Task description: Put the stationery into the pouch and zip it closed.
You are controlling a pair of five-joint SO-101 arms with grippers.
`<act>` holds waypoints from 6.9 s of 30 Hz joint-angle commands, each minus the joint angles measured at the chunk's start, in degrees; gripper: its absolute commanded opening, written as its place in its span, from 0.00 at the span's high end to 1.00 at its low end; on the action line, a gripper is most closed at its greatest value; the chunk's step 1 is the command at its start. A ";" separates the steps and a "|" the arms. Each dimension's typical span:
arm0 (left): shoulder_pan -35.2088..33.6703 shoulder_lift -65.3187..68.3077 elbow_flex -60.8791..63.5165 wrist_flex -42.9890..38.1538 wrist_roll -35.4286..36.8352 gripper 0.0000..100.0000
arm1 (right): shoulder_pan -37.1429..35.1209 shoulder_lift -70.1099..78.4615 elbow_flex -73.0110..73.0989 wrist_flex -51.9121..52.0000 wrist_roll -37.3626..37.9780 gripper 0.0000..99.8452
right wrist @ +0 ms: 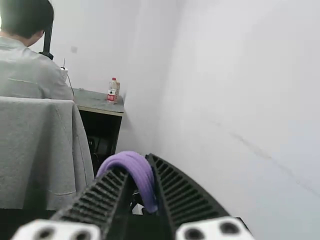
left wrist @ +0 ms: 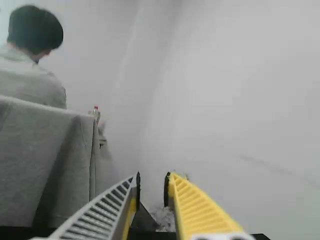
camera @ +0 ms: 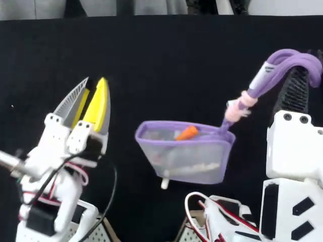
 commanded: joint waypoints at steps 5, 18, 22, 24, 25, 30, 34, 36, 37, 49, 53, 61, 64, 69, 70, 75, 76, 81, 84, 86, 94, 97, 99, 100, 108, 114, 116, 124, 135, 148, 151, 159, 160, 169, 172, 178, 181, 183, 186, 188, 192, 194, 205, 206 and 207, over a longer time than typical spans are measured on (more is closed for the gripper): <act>-0.66 0.09 6.55 -8.53 0.79 0.89 | 0.79 1.01 -2.95 -2.64 -2.20 0.99; -0.48 0.18 7.87 -10.02 0.79 0.89 | 5.80 1.36 -8.75 -5.19 -4.40 0.99; -0.40 0.26 8.84 -10.02 0.79 0.89 | 5.98 1.10 -8.40 -4.84 -4.57 0.99; 1.89 0.26 9.71 -10.11 0.44 0.89 | 9.32 1.36 -8.22 -3.34 -3.69 0.99; 3.47 0.62 10.42 -10.99 0.44 0.89 | 12.04 1.45 -8.22 -2.37 -3.16 0.99; 10.15 8.88 14.55 -19.87 -4.40 0.89 | 23.74 1.10 -4.35 -0.79 -2.99 0.99; 13.32 22.68 12.53 -24.88 -9.05 0.89 | 28.22 1.01 1.10 -0.79 -2.90 0.99; 13.49 30.77 9.10 -24.88 -9.49 0.89 | 30.24 1.01 3.65 -0.70 -2.90 0.99; 13.49 34.90 6.99 -24.88 -9.58 0.89 | 31.38 1.01 4.44 -0.70 -2.90 0.99; 6.20 53.98 -2.24 -25.23 -8.26 0.89 | 34.37 4.09 4.97 -12.66 -14.42 0.99; -4.35 48.00 -1.45 -25.23 3.87 0.89 | 28.92 4.53 4.97 -14.07 -18.20 0.99; -8.75 43.78 0.04 -25.23 8.35 0.89 | 14.77 4.97 5.49 -14.24 -22.07 0.99; -8.92 43.78 0.04 -25.23 8.18 0.89 | 11.96 5.05 5.49 -14.42 -23.12 0.99; -9.01 43.78 0.04 -25.23 8.18 0.89 | 7.82 5.05 5.58 -16.00 -23.12 0.99; -9.01 43.78 0.04 -25.23 8.18 0.89 | 6.51 5.14 5.76 -16.09 -23.12 0.99; -9.01 43.78 0.04 -25.23 8.18 0.89 | -0.44 6.55 6.46 -15.82 -22.77 0.99; -9.01 43.78 0.04 -25.23 8.18 0.89 | -0.88 6.81 6.55 -15.47 -22.77 0.99; -9.01 43.78 0.04 -25.23 8.18 0.89 | -0.70 6.99 9.01 -12.22 -19.60 0.99; -9.01 43.78 0.04 -25.23 8.18 0.89 | 0.00 6.99 8.13 -10.29 -17.32 0.99; -9.01 43.78 0.04 -25.23 8.18 0.89 | 2.55 6.99 6.81 -9.41 -17.49 0.99; -9.01 43.78 0.75 -26.29 8.18 0.89 | 5.71 7.08 0.04 -9.23 -17.32 0.99; -9.01 43.78 3.21 -30.68 8.18 0.89 | 5.71 7.08 -2.07 -9.14 -17.23 0.99; -9.10 43.78 5.32 -34.64 8.18 0.89 | 5.80 7.08 -3.47 -9.05 -17.23 0.99; -9.10 43.78 6.20 -36.40 8.18 0.89 | 5.80 7.08 -4.18 -9.05 -17.23 0.99; -9.10 43.78 6.90 -37.89 8.18 0.89 | 10.20 7.08 -7.08 -8.53 -17.49 0.99; -9.10 43.78 6.90 -37.89 8.18 0.89 | 13.89 7.08 -7.52 -8.18 -17.14 0.99; -9.10 43.78 6.90 -37.89 8.18 0.89 | 13.80 7.16 -7.34 -7.91 -17.14 0.99; -9.10 43.78 6.99 -37.89 8.18 0.89 | 13.80 8.75 -4.00 -2.99 -17.05 0.99; -9.10 43.78 7.08 -37.89 8.18 0.89 | 13.36 11.65 7.78 -16.97 -17.58 0.99; -9.10 43.78 7.08 -37.89 8.18 0.89 | -3.96 12.00 8.22 -14.42 -19.16 0.99; -9.10 43.78 6.99 -37.89 8.18 0.89 | -7.47 11.82 7.87 -10.37 -19.08 0.99; -9.10 43.78 6.99 -37.89 8.18 0.89 | -19.52 7.34 7.78 -1.85 -16.18 0.99; -9.10 43.78 6.99 -37.89 8.18 0.89 | -19.69 5.93 7.87 -1.23 -16.09 0.99; -8.92 43.78 7.16 -37.89 8.18 0.89 | -18.11 -7.78 8.22 5.54 -11.69 0.99; -8.57 43.43 7.16 -37.80 8.18 0.89 | -15.21 -10.95 8.31 8.00 -11.43 0.99; -8.57 43.16 4.70 -37.71 8.35 0.89 | -15.12 -15.52 8.75 11.16 -10.29 0.99; -8.57 43.16 2.24 -36.31 8.44 0.87 | -15.03 -18.95 12.44 10.99 -9.05 0.99; -8.57 43.52 -1.80 -31.12 8.70 0.82 | -15.03 -21.14 15.16 10.90 -8.97 0.99; -7.34 44.66 -12.26 -17.49 11.08 0.81 | -15.03 -24.66 19.21 10.90 -8.97 0.99; -4.62 46.59 -20.18 -8.35 13.36 0.80 | -15.03 -26.77 21.67 10.81 -8.88 0.99; -0.48 50.29 -32.57 6.15 18.64 0.80 | -15.12 -30.46 25.19 10.90 -6.86 0.99; 0.57 51.16 -36.79 12.31 20.66 0.80 | -15.12 -32.57 27.30 10.90 -5.89 0.99; 12.44 47.91 -43.82 29.36 21.54 0.80 | -15.12 -44.97 36.18 10.90 -5.71 0.99; 13.76 48.09 -43.03 29.54 22.59 0.80 | -15.12 -45.67 36.26 10.99 -5.71 0.99; 14.81 48.35 -42.24 29.54 24.18 0.80 | -15.12 -46.37 36.62 11.08 -5.71 0.99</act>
